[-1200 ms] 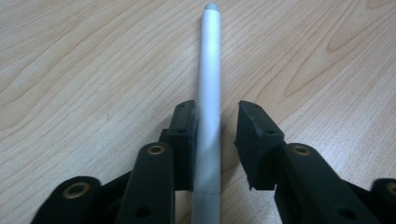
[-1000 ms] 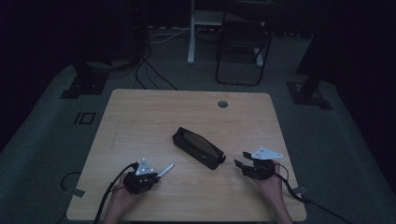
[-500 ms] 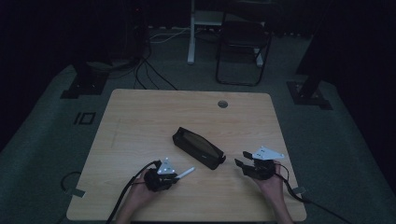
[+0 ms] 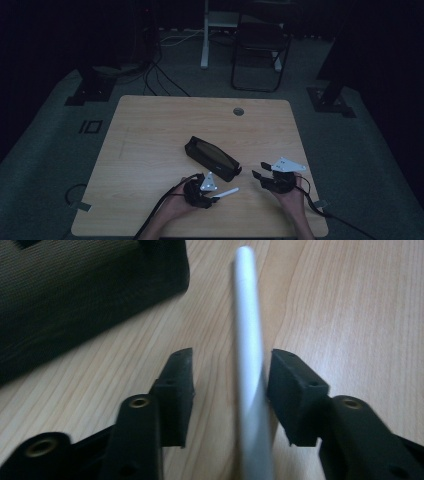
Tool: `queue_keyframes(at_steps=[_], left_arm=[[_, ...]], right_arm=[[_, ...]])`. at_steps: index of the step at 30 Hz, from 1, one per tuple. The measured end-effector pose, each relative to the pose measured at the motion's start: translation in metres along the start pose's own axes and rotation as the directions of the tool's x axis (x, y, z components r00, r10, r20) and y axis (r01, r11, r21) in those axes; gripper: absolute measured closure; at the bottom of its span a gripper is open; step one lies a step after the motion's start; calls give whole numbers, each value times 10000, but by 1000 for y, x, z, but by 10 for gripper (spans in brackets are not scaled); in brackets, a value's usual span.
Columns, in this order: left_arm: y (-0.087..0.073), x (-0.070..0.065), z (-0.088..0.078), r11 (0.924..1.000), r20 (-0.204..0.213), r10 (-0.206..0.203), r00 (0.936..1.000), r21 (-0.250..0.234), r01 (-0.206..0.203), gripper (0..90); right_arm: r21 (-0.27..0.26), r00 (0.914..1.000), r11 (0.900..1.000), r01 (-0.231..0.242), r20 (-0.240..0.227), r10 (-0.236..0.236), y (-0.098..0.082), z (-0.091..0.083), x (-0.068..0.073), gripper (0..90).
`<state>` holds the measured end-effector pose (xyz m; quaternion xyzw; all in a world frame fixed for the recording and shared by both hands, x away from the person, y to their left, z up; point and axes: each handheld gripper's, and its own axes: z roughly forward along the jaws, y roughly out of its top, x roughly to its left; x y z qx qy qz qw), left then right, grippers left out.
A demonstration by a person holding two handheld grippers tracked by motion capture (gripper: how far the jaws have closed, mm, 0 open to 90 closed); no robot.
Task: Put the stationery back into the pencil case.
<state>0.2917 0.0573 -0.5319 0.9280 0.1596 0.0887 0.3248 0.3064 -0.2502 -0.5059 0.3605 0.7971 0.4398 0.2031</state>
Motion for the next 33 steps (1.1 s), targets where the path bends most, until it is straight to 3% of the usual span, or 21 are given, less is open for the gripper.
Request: queue_keyframes(at_steps=[5, 7, 9, 11, 15, 21, 26, 29, 33], left_arm=[[-28, -2, -24, 9980, -161, -623, 9979, -88, 621, 507], [-38, -2, -28, 9971, -98, -763, 9970, 40, 763, 537], [-44, -2, -31, 9957, 19, -917, 9958, -150, 917, 567], [-44, 0, -31, 9963, -80, -855, 9963, -127, 854, 620], [-36, 1, -25, 9972, 134, -721, 9973, -188, 723, 763], [-12, 3, -6, 9999, 261, -9, 9997, -104, 12, 784], [4, 2, 7, 9994, 408, 316, 9987, -153, -310, 777], [11, 2, 14, 9996, 207, 203, 9996, -211, -199, 600], [4, -1, 8, 9997, 89, 146, 9999, -179, -144, 524]], right_arm=[[15, 10000, 10000, 2, -22, -2, 0, 0, 0, 486], [22, 10000, 10000, -3, -46, 3, 0, 1, 1, 486], [33, 10000, 10000, -6, -75, 7, 0, 2, 1, 488], [66, 10000, 10000, 10, -86, -10, 0, 2, 2, 492], [34, 9996, 9998, 187, -209, -187, 1, 3, 4, 505], [56, 9985, 9994, 345, -430, -343, -1, 3, 4, 521], [40, 9979, 9992, 387, -518, -384, -2, 2, 4, 520], [93, 9957, 9989, 465, -807, -456, -4, 4, 4, 511], [198, 9911, 9982, 567, -1221, -539, -7, 8, 3, 488]])
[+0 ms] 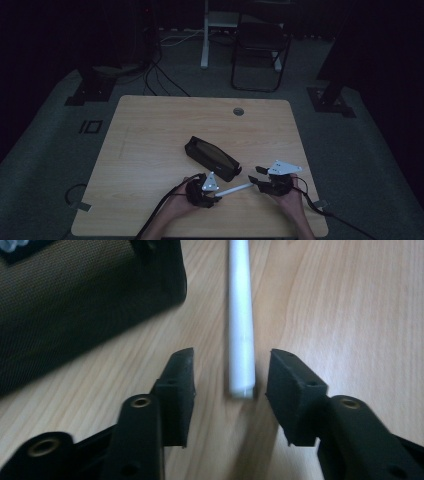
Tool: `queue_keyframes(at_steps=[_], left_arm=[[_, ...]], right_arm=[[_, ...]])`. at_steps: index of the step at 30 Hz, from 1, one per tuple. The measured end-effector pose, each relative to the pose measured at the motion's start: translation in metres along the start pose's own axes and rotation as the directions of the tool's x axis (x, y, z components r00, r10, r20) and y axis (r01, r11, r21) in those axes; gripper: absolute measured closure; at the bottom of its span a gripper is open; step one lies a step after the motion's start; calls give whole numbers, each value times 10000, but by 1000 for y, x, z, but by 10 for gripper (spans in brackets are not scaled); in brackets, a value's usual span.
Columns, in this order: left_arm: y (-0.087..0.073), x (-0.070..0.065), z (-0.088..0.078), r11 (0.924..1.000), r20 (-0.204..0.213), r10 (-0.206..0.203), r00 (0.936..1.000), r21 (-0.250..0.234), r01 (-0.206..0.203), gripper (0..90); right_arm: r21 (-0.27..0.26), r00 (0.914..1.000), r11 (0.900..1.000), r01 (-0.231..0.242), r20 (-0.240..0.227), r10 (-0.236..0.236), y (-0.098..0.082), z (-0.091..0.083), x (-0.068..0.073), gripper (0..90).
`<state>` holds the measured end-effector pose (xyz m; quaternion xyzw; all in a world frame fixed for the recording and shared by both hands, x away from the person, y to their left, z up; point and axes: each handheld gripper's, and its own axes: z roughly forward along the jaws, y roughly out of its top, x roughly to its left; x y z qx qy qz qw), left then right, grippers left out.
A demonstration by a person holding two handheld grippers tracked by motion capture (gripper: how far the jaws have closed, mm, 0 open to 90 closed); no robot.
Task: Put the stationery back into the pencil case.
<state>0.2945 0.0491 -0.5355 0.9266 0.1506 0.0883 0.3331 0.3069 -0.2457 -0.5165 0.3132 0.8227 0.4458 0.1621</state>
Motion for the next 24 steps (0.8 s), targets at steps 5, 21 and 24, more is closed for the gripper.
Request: queue_keyframes(at_steps=[5, 21, 24], left_arm=[[-21, 0, -16, 9989, -83, -468, 9989, -61, 468, 528], [-1, 5, 3, 9973, -370, -686, 9970, -286, 676, 636], [-5, 6, -1, 9972, -589, -718, 9957, -238, 705, 610]], right_arm=[[158, 9969, 9998, 148, -773, -135, -3, 8, 2, 469], [1251, 9776, 9859, 1111, -1924, -857, -11, 32, 14, 489], [1425, 9737, 9814, 1285, -2059, -976, -12, 36, 16, 572]])
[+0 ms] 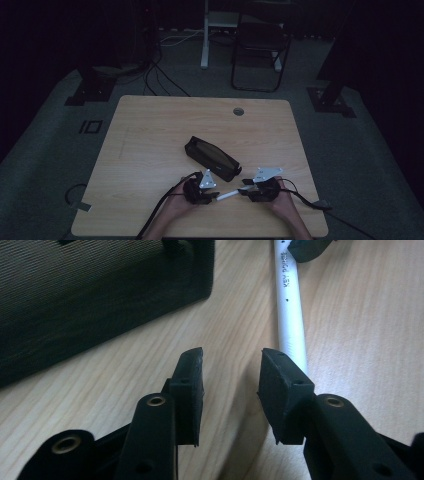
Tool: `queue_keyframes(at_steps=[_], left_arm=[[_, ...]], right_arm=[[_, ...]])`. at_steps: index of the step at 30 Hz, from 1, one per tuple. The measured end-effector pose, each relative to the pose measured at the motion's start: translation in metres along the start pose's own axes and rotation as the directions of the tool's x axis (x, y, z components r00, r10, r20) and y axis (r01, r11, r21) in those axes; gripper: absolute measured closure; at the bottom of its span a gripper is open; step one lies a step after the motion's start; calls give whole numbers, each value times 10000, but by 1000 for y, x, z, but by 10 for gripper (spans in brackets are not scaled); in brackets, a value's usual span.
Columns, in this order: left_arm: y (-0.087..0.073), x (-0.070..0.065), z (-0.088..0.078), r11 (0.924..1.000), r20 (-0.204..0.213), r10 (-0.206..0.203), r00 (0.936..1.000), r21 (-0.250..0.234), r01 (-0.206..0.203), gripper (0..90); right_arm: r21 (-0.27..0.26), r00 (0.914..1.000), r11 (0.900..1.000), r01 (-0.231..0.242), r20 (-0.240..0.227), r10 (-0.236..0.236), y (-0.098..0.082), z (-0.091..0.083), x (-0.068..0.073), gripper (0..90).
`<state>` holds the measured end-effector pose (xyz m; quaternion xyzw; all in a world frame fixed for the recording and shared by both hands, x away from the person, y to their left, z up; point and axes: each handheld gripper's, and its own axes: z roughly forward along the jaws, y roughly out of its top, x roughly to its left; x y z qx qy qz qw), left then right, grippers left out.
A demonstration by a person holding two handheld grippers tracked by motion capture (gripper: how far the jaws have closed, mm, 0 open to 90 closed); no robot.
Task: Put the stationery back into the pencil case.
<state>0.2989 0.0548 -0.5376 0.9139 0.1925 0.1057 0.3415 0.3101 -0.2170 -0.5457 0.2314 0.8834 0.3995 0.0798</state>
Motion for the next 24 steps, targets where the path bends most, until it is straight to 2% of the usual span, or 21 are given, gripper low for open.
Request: queue_keyframes(at_steps=[6, 12, 16, 19, 24], left_arm=[[-17, 11, -14, 9991, -340, -427, 9985, 4, 427, 591], [-28, 16, -24, 9983, -642, -571, 9963, 51, 575, 571], [-37, 20, -32, 9973, -855, -730, 9937, 29, 735, 552], [-44, 26, -37, 9951, -989, -989, 9902, -34, 991, 538], [-49, 34, -40, 9918, -1249, -1274, 9840, -90, 1273, 512]], right_arm=[[144, 9998, 9998, 146, -117, -145, 1, 3, 1, 680], [138, 9995, 9996, 263, -170, -261, 2, 4, 3, 668], [149, 9989, 9988, 473, -35, -472, 2, 4, 5, 678], [328, 9972, 9967, 741, 102, -745, 4, 4, 8, 721], [521, 9961, 9947, 886, -31, -886, 8, 7, 13, 780]])
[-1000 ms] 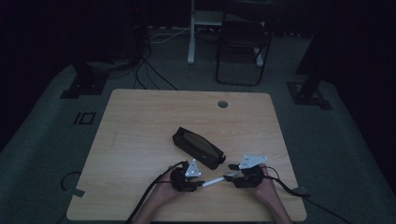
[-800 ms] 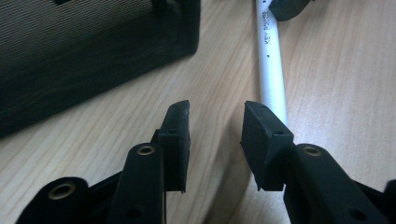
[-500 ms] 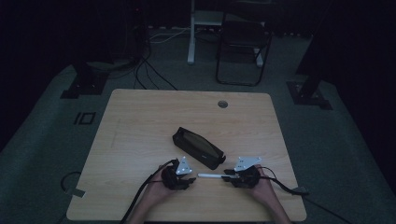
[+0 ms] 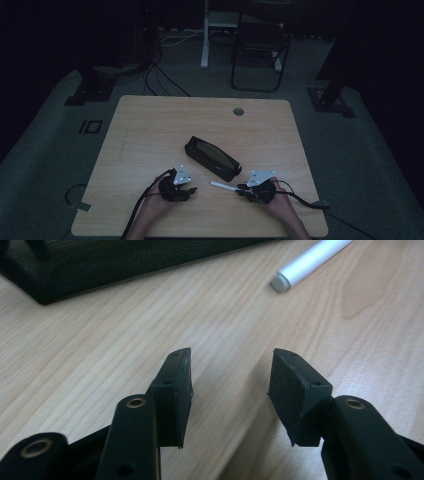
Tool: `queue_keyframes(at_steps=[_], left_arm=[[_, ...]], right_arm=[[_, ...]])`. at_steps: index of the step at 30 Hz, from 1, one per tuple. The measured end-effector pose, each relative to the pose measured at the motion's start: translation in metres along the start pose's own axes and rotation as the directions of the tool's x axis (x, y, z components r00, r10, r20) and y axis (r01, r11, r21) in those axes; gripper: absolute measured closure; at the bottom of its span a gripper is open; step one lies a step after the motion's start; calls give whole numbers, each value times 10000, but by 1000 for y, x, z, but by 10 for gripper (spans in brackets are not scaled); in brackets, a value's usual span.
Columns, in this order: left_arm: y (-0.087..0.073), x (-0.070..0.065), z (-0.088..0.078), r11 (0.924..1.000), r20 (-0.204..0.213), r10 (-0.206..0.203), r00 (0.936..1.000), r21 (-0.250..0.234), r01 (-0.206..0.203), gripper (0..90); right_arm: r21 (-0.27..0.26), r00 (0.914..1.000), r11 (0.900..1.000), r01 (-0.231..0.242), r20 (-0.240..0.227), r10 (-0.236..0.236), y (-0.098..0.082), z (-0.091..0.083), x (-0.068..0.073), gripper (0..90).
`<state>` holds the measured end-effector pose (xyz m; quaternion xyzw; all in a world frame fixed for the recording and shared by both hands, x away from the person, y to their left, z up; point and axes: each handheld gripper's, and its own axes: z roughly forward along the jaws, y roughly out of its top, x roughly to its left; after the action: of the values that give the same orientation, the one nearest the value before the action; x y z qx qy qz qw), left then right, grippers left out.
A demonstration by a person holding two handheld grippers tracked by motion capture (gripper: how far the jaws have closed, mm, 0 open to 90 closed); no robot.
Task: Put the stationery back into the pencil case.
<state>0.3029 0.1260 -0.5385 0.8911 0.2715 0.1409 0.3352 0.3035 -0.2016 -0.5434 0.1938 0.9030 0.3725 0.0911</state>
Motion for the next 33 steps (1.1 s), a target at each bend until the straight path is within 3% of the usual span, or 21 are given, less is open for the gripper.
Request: queue_keyframes(at_steps=[3, 11, 22, 30, 33], left_arm=[[-1, 4, 0, 9999, -247, -140, 9996, -53, 139, 491], [-5, 15, 2, 9978, -369, -546, 9978, -391, 532, 459], [-9, 26, 3, 9920, -739, -1184, 9902, -535, 1146, 394], [-12, 36, 1, 9888, -597, -1435, 9879, -494, 1406, 387], [-14, 38, -1, 9909, -475, -1291, 9905, -442, 1271, 385]], right_arm=[[24, 10000, 10000, 16, -19, -16, 0, 0, 1, 784], [-53, 10000, 10000, -20, 16, 20, -1, 0, 4, 789], [-88, 9999, 9999, -119, 45, 119, -1, -1, 4, 789], [-398, 9997, 9990, -209, 119, 214, 1, -8, 5, 789], [-504, 9996, 9984, -257, 106, 262, 1, -10, 5, 788]])
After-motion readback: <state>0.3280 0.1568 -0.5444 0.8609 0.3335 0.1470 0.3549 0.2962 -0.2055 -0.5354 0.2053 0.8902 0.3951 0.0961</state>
